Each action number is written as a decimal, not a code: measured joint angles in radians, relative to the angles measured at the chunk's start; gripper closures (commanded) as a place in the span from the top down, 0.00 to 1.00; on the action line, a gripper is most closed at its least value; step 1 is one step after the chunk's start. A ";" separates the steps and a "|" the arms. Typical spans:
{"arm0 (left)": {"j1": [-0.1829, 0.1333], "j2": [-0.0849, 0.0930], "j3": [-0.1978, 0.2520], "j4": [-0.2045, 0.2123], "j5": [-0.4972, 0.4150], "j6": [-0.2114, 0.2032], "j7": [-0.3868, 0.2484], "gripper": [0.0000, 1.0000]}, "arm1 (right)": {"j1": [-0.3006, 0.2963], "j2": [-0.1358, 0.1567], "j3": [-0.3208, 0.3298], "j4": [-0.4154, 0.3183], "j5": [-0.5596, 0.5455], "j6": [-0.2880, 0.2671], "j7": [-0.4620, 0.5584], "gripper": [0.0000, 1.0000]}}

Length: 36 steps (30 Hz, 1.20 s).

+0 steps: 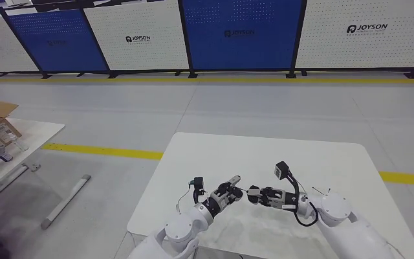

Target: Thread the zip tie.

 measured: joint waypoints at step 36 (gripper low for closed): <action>0.006 -0.007 -0.026 0.005 0.022 -0.014 -0.036 0.00 | 0.000 0.000 0.000 0.000 0.000 0.000 0.000 0.00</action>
